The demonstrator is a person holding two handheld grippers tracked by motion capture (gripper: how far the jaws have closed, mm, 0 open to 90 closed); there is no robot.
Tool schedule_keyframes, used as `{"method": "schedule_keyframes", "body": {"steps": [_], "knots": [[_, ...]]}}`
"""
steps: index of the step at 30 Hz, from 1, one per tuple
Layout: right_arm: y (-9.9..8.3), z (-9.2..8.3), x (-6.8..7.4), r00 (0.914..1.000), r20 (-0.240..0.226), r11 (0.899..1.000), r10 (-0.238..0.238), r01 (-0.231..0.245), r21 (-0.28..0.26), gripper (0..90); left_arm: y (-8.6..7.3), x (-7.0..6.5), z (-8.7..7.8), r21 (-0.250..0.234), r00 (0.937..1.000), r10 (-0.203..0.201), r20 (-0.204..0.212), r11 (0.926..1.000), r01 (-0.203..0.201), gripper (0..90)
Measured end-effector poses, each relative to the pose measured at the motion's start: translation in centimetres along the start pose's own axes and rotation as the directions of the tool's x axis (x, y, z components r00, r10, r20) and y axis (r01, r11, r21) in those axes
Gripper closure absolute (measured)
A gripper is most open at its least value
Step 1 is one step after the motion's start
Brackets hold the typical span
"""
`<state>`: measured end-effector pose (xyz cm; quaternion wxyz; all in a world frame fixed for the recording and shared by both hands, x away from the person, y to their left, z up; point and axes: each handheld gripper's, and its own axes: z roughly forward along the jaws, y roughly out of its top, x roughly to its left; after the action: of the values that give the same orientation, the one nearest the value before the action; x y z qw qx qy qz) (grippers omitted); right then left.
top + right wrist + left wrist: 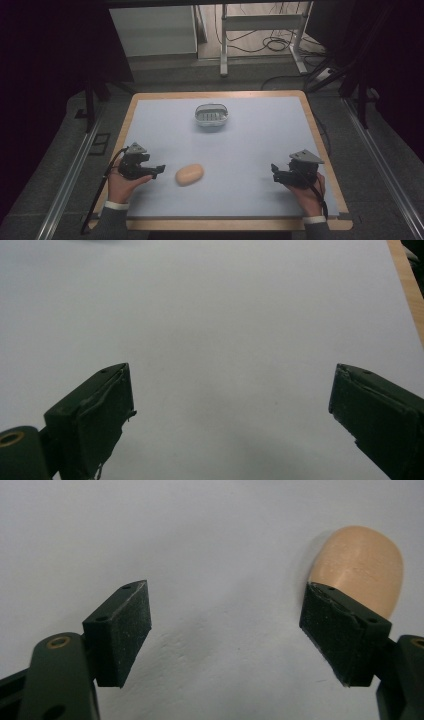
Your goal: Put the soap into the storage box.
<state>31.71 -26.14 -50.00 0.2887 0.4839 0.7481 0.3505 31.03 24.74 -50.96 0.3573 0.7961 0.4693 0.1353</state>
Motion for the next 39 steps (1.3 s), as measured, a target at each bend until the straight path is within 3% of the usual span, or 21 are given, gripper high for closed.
{"method": "schedule_keyframes", "body": {"steps": [5,16,23,26,29,37,39], "knots": [[-0.3,0.0,-1.1,0.9984,-0.031,0.999,0.047,-0.047,0.006,7.7,0.0,0.1,-0.6,-0.009,0.9999,-0.004,-0.016,0.9999,0.004,20.7],[-0.1,-1.2,-0.9,0.9985,-0.033,0.999,0.044,-0.044,-0.018,8.4,-0.1,0.4,-1.1,-0.039,0.9997,-0.02,-0.01,0.9991,0.02,20.8],[-0.5,-1.5,-2.2,0.9971,-0.037,0.997,0.066,-0.067,-0.025,8.7,0.3,0.2,-0.6,-0.004,0.9999,-0.017,0.002,0.9999,0.017,20.9],[-0.5,-2.1,-2.8,0.9965,-0.034,0.996,0.076,-0.078,-0.044,8.7,0.6,0.2,-0.9,0.0,0.9998,-0.015,-0.016,0.9999,0.015,20.8],[-0.7,-2.3,-3.3,0.995,-0.044,0.995,0.09,-0.092,-0.044,9.8,1.2,-0.2,-1.5,0.007,0.9995,0.001,-0.03,1.0,0.0,20.7],[-0.8,-3.0,-3.8,0.9941,-0.046,0.993,0.098,-0.101,-0.053,10.0,2.5,-1.4,-2.9,0.012,0.9982,0.059,-0.007,0.9982,-0.059,20.9],[-0.9,-3.0,-3.9,0.9937,-0.038,0.993,0.106,-0.108,-0.054,10.0,3.1,-1.6,-2.8,0.034,0.9959,0.09,-0.007,0.9953,-0.09,20.9]]}}
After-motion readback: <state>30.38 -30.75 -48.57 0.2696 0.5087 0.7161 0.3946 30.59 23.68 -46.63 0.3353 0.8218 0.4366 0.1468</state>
